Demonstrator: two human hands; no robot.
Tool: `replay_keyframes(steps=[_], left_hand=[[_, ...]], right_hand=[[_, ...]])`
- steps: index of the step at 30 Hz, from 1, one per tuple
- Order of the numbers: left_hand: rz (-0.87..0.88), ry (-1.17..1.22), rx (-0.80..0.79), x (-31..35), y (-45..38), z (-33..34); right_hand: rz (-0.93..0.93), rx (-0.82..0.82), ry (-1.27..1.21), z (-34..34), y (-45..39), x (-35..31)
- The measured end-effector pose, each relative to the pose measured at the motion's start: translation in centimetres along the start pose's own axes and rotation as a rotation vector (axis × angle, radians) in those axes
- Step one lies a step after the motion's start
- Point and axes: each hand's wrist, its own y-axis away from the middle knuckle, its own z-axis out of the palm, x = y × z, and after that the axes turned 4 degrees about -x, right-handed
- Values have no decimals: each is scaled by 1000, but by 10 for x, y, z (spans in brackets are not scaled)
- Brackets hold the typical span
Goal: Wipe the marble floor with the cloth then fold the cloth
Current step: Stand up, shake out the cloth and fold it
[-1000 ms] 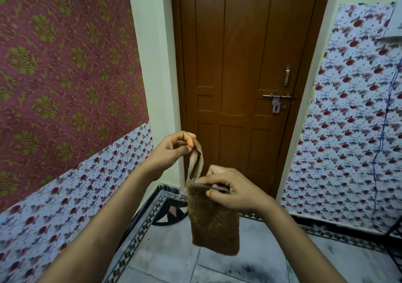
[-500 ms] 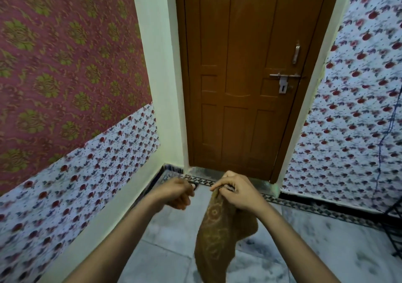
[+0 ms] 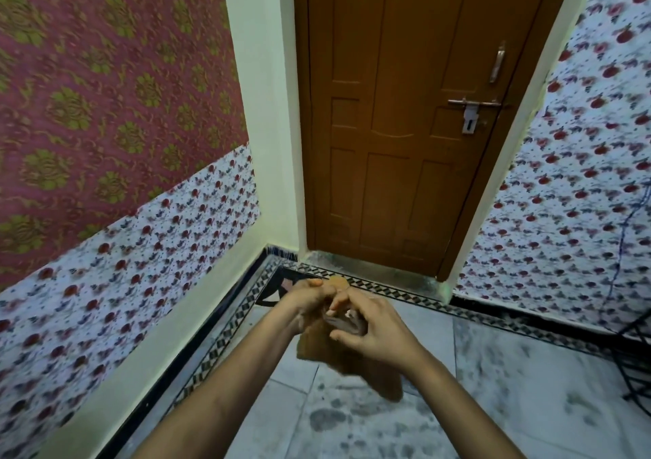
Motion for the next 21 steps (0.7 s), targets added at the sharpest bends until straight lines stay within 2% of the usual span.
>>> replay_keyframes(steps=[4, 8, 10, 13, 17, 21], left_hand=[[51, -208, 117, 19, 3, 2], [180, -352, 137, 44, 14, 6], [258, -501, 106, 56, 21, 4], [334, -676, 44, 74, 34, 9], [407, -875, -43, 96, 51, 18], [485, -1071, -66, 112, 66, 23]], right_hand=[[26, -2, -35, 8, 10, 3], [183, 305, -363, 24, 10, 5], [253, 402, -527, 31, 7, 6], [295, 513, -630, 39, -1, 10], [265, 656, -660, 33, -17, 6], [126, 650, -614, 9, -20, -1]])
